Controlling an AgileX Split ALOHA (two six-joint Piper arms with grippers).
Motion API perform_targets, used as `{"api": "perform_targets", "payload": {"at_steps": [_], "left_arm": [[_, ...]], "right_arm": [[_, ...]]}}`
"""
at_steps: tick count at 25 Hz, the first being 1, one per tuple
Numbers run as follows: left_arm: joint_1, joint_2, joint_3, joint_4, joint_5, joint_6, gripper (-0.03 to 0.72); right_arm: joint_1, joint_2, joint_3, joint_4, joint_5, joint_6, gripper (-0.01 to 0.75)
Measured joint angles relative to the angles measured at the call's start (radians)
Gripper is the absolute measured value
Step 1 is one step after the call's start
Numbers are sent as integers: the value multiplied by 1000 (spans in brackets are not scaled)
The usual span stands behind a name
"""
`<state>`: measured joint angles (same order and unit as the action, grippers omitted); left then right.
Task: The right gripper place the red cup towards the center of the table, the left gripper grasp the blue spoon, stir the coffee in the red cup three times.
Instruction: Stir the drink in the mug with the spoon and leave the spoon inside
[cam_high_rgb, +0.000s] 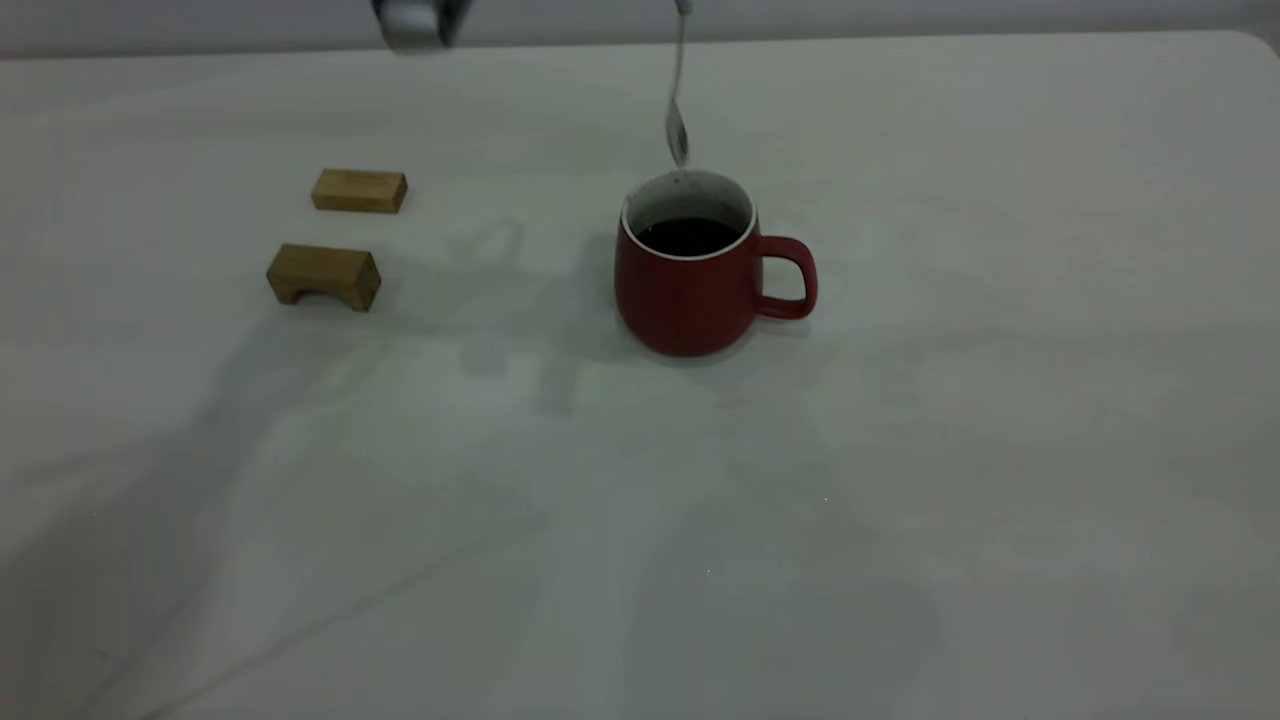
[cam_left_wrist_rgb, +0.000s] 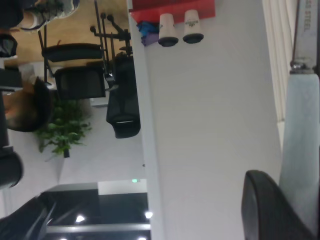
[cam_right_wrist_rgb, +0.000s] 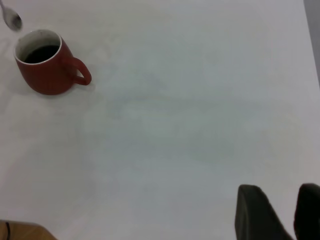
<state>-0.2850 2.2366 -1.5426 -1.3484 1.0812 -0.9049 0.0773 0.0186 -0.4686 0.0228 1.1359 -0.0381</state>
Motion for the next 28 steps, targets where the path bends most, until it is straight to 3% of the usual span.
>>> {"api": "perform_targets", "payload": {"at_steps": [8,13,18,23,28], "left_arm": [[-6,141,0,-92,-62,57,165],[-6,187,0,-97,-160,70,165],[-6,206,0,-151,-233,232,165],[-10,265,0,-313,-113,332,165],[-15,277,0,-267,-64,135,165]], "right_arm": [[0,0,0,0,0,0,226],[0,0,0,0,0,0,226],[0,0,0,0,0,0,226],[0,0,0,0,0,0,226],[0,0,0,0,0,0,226]]}}
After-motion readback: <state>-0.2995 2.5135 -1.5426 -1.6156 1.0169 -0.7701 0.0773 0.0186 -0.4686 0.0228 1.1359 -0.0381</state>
